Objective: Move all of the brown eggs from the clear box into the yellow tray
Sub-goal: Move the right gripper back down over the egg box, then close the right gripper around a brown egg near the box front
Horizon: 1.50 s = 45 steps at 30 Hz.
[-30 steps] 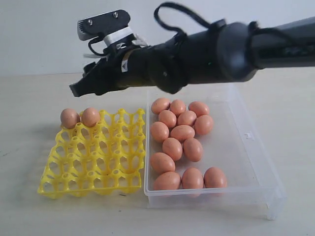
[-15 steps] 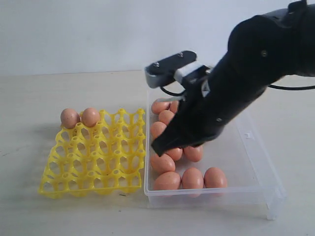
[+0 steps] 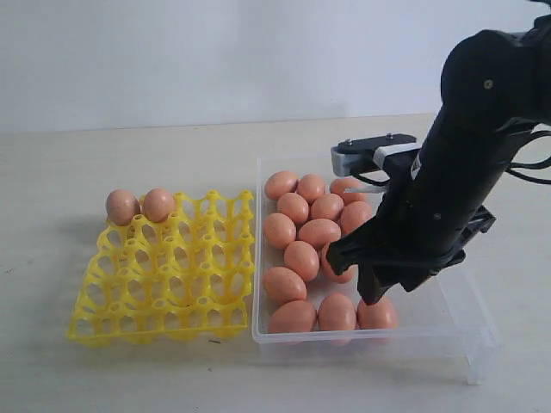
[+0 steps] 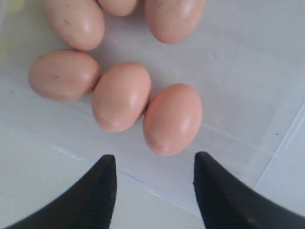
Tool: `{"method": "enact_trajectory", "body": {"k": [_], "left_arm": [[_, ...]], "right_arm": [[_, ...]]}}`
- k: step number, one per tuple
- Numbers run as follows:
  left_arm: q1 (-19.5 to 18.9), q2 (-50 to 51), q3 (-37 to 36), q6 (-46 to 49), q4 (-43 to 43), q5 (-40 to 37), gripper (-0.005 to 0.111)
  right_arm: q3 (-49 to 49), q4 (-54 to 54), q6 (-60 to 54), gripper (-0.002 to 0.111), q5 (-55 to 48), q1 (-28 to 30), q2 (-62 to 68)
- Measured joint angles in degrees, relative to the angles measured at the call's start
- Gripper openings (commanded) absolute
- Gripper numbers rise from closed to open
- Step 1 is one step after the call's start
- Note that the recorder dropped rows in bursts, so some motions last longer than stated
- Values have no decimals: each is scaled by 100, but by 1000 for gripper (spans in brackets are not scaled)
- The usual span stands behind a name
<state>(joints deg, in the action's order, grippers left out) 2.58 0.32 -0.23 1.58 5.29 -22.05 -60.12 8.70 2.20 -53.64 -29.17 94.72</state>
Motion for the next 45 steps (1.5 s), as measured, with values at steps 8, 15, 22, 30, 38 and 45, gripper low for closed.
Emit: {"method": "enact_trajectory", "body": {"k": [8,15,22,30,38,45], "left_arm": [[0,0,0,0,0,0,0],[0,0,0,0,0,0,0],[0,0,0,0,0,0,0],[0,0,0,0,0,0,0],[0,0,0,0,0,0,0],[0,0,0,0,0,0,0]], "right_arm": [[0,61,360,54,352,0,559],[0,61,505,54,533,37,827],[0,61,642,54,637,50,1008],[0,61,696,54,832,50,1021],[0,69,735,54,908,50,1321],[0,73,711,0,1190,50,1487]]}}
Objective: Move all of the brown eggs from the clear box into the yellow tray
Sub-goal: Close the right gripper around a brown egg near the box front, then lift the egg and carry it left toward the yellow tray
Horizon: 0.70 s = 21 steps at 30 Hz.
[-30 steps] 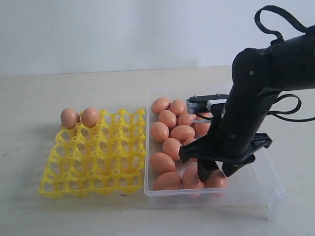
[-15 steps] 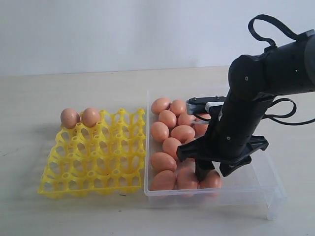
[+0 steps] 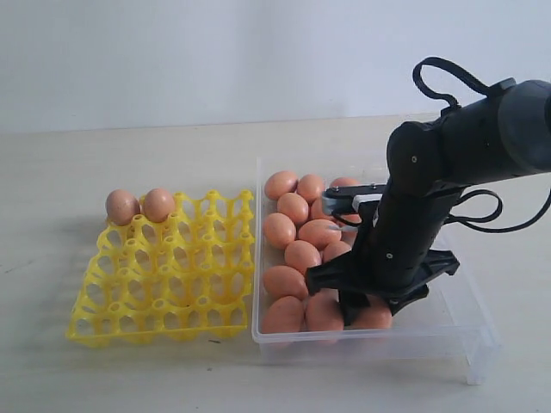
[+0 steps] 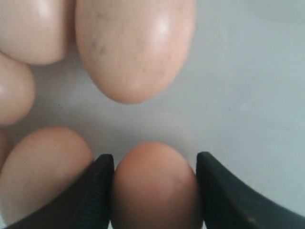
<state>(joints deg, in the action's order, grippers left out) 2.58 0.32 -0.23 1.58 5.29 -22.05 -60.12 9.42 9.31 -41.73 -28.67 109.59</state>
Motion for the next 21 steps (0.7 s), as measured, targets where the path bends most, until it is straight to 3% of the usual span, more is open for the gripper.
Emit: {"method": "enact_trajectory", "body": {"k": [13,21], "left_arm": [[0,0,0,0,0,0,0],[0,0,0,0,0,0,0]], "right_arm": [[26,-11,-667,0,1484,0,-871],[357,-11,-1034,0,3631,-108,-1597]]}}
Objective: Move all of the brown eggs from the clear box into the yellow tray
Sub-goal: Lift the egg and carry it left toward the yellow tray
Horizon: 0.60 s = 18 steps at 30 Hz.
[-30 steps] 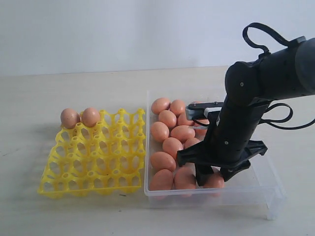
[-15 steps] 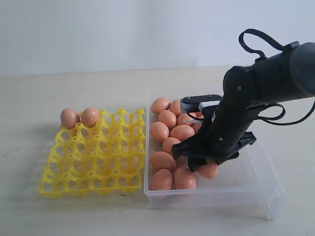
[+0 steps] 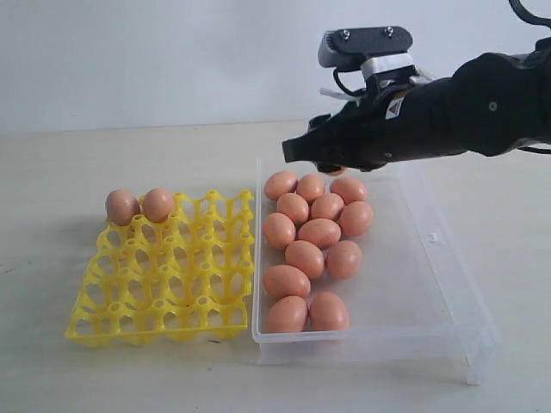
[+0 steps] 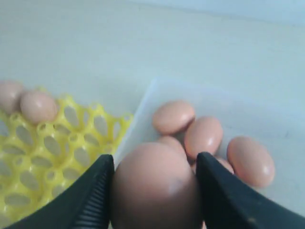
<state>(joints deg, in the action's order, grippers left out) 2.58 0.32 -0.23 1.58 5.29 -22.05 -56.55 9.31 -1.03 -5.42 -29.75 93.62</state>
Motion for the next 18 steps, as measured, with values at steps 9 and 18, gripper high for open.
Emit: {"method": "enact_trajectory", "body": {"k": [9,18], "left_arm": [[0,0,0,0,0,0,0],[0,0,0,0,0,0,0]], "right_arm": [[26,-185,-16,0,2077,-162,876],[-1073,-1358,1159,0,3092,-604,2143]]}}
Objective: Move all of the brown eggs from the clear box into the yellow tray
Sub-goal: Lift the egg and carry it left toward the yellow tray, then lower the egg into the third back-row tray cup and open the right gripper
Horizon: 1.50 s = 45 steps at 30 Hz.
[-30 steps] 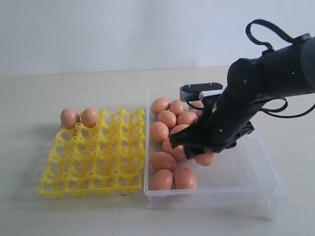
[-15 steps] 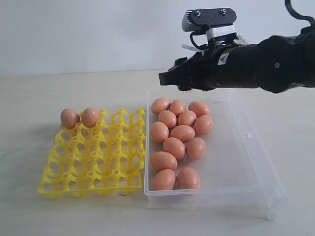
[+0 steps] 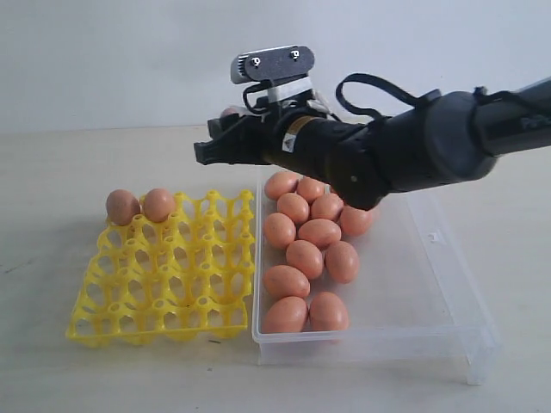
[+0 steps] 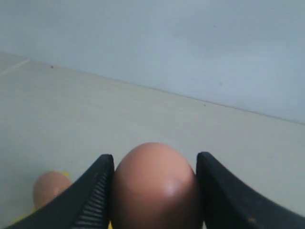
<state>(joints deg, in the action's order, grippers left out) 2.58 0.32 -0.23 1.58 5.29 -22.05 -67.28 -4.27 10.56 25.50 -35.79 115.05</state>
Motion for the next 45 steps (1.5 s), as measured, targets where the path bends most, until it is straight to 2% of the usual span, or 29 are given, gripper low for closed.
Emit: {"method": "enact_trajectory", "body": {"k": [7,11,28,39,42,45], "left_arm": [[0,0,0,0,0,0,0],[0,0,0,0,0,0,0],[0,0,0,0,0,0,0],[0,0,0,0,0,0,0],[0,0,0,0,0,0,0],[0,0,0,0,0,0,0]], "right_arm": [[-752,-1649,1472,0,664,-92,768],[-966,-1936,1813,0,809,-114,1079],[-1058,-2278,1559,0,1006,-114,1906],[-1146,-2203,1198,0,966,-114,1929],[-1210,-2203,1193,8,869,-114,1929],[-1225,-2203,1183,26,787,-114,1929]]}}
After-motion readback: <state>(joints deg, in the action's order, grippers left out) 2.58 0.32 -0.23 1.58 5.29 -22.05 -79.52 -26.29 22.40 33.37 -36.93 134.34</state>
